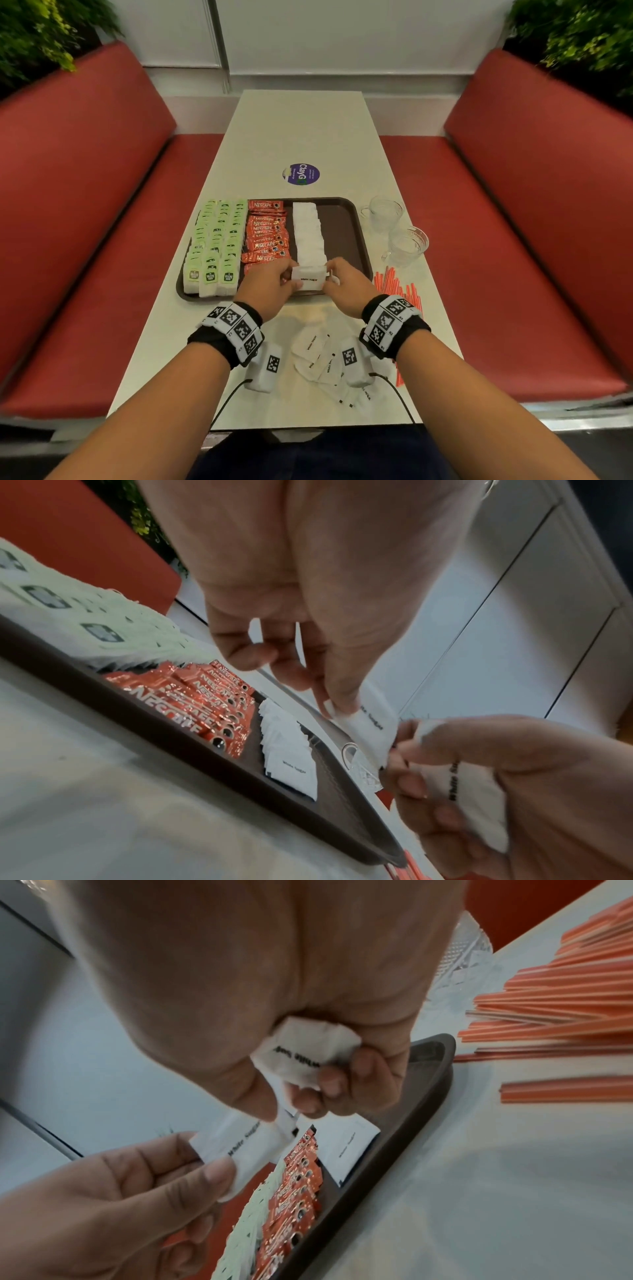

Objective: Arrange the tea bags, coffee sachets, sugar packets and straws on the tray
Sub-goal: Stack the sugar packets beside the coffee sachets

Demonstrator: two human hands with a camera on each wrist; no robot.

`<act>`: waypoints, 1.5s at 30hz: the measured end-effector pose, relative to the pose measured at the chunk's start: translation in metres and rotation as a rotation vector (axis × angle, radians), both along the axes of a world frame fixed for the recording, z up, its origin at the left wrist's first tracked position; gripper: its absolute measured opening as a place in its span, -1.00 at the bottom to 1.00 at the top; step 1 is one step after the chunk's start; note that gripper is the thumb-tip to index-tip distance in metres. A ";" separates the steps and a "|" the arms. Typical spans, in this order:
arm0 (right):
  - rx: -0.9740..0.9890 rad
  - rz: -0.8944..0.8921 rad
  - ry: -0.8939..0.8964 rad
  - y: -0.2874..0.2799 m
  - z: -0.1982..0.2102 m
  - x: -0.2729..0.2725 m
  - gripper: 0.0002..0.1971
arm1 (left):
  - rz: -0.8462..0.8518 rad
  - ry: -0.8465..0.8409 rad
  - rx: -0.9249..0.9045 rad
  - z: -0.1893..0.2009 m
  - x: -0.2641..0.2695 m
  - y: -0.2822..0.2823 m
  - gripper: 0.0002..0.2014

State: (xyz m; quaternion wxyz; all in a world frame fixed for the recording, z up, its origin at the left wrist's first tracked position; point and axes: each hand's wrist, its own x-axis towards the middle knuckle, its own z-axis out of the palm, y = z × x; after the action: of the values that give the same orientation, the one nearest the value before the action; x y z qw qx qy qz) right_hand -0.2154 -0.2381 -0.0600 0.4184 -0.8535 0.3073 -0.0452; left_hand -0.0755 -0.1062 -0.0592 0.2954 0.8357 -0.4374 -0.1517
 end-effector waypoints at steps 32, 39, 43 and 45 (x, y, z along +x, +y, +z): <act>0.203 -0.307 -0.085 -0.057 0.001 0.001 -0.91 | -0.210 -0.216 0.393 -0.032 0.024 -0.095 -0.78; 0.217 -0.312 -0.084 -0.051 -0.004 0.007 -0.92 | -0.172 -0.023 0.170 -0.012 0.032 -0.088 -0.75; 0.191 -0.280 -0.097 -0.048 -0.005 0.017 -0.96 | -0.182 0.091 0.047 -0.001 0.032 -0.074 -0.79; 0.174 -0.251 -0.085 -0.047 -0.007 0.024 -0.97 | -0.206 0.063 0.090 -0.003 0.033 -0.070 -0.83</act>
State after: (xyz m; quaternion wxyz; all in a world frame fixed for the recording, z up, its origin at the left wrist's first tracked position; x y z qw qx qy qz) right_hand -0.1917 -0.2850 -0.0670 0.4947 -0.7662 0.3962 -0.1065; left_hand -0.0426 -0.1766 -0.0621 0.2539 0.7936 -0.5042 -0.2269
